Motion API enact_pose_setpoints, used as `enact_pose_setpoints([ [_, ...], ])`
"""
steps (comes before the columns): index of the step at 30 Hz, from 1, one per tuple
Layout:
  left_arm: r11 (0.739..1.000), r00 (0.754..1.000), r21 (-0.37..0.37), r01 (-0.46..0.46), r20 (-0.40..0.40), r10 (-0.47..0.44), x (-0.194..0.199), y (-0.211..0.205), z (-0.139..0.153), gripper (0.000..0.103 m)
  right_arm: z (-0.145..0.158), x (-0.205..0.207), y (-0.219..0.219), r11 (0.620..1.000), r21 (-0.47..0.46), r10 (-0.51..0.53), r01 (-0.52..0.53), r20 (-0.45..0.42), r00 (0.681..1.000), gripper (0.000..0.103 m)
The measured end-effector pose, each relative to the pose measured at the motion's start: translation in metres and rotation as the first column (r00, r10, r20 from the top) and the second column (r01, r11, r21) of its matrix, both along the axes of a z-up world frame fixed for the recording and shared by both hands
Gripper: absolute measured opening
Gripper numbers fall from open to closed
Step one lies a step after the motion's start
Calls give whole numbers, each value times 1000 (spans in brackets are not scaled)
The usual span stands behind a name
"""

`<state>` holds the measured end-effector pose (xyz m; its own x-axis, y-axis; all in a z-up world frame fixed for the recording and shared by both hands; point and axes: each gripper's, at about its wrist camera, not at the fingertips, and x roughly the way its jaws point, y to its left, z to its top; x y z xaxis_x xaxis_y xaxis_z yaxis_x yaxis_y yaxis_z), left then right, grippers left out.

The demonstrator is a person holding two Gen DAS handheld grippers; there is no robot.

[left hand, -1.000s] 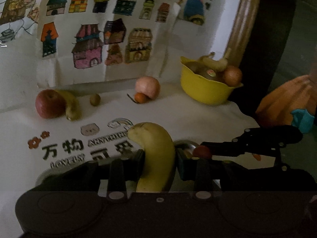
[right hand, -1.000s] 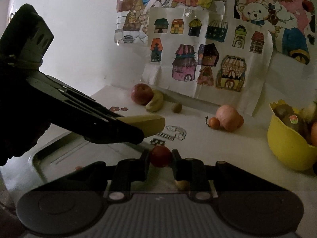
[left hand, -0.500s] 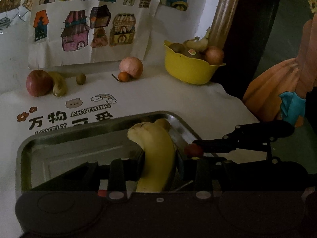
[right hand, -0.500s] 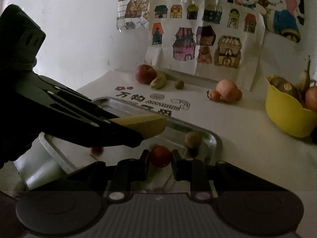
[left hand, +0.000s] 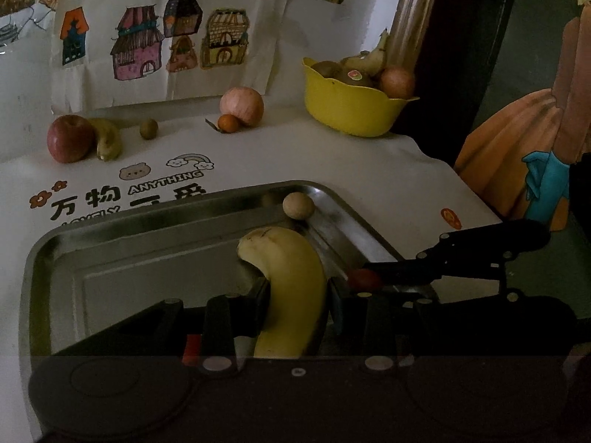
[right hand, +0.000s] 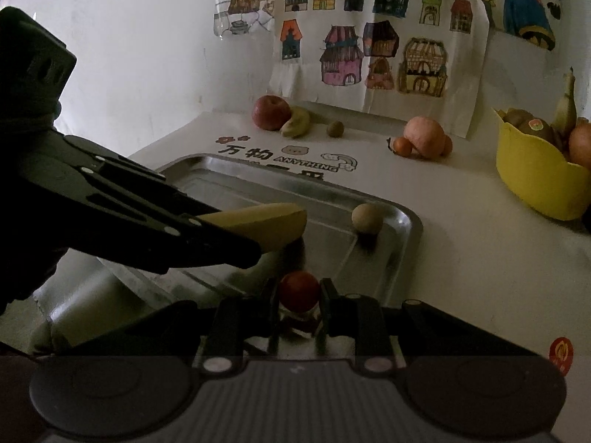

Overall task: Organize fruits
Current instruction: 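Carry the banana and tomato over the tray and open both tools, then swing both tools back toward the red apple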

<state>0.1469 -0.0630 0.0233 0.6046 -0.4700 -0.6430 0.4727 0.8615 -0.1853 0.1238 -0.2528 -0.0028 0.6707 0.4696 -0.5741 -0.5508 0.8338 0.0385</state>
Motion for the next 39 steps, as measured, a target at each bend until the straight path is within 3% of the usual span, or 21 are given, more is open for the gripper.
enact_pose_setpoints([
  [10, 1000, 1000, 7, -1, -22, 2, -1, 1, -4, 37, -1, -1, -1, 1000, -4, -6, 6, 1, 1000, 28],
  [13, 1000, 1000, -21, -12, 6, 12, -3, 5, 2, 37, -1, -2, -2, 1000, -5, -12, 12, 10, 1000, 35],
  [18, 998, 994, -53, -44, 96, 49, -11, 15, 29, 59, 12, -8, -8, 999, 13, -36, 36, 50, 998, 51],
  [22, 994, 975, -69, -90, 195, 102, -18, 30, 65, 78, 39, -18, -17, 998, 37, -62, 58, 121, 991, 73],
  [25, 991, 942, -44, -125, 309, 133, -26, 40, 101, 89, 68, -26, -23, 996, 48, -80, 72, 198, 977, 87],
  [28, 985, 889, -47, -165, 426, 170, -36, 52, 139, 101, 97, -33, -23, 996, 35, -85, 78, 286, 955, 94],
  [34, 961, 779, -85, -264, 568, 265, -52, 79, 202, 102, 149, -43, -15, 997, -4, -67, 77, 434, 898, 103],
  [39, 937, 737, -115, -329, 590, 331, -56, 96, 238, 102, 190, -40, -3, 997, -64, -14, 53, 494, 869, 103],
])
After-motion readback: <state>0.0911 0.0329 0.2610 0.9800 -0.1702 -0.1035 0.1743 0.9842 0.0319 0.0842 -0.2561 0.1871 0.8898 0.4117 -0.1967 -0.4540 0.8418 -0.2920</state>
